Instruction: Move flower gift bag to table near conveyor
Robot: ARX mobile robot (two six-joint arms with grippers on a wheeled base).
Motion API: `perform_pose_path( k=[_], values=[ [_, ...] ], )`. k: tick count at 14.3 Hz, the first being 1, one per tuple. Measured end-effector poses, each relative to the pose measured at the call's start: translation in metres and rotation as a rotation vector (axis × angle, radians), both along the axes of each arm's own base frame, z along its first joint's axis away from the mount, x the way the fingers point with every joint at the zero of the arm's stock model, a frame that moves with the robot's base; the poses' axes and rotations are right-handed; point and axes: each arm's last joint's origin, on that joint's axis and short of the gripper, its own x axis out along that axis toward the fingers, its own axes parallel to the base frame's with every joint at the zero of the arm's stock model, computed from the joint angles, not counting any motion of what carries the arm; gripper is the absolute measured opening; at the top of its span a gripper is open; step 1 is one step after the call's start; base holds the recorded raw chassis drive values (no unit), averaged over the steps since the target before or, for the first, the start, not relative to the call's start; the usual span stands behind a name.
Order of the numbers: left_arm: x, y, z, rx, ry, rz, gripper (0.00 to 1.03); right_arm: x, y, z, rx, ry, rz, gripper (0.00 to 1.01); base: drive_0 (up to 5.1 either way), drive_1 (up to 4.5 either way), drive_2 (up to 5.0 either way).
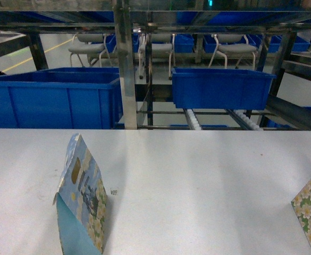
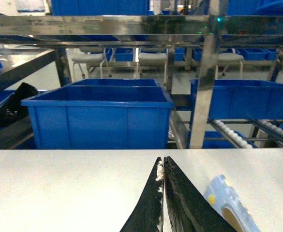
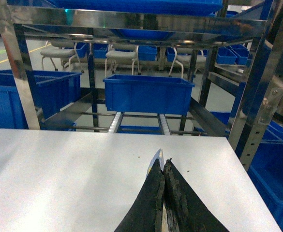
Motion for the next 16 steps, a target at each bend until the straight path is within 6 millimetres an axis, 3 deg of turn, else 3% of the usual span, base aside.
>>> perform_pose_path(
  k=[9, 16],
  values=[
    [-0.035, -0.001, -0.02, 0.0, -0.013, -0.01, 0.02, -0.014, 0.0, -0.015, 0.0, -0.011, 0.001, 0.02, 0.0, 0.0, 0.0],
    [-0.052, -0.001, -0.017, 0.0, -0.026, -0.01, 0.02, -0.014, 0.0, -0.015, 0.0, -0.013, 0.0, 0.02, 0.0, 0.0, 0.0]
  ],
)
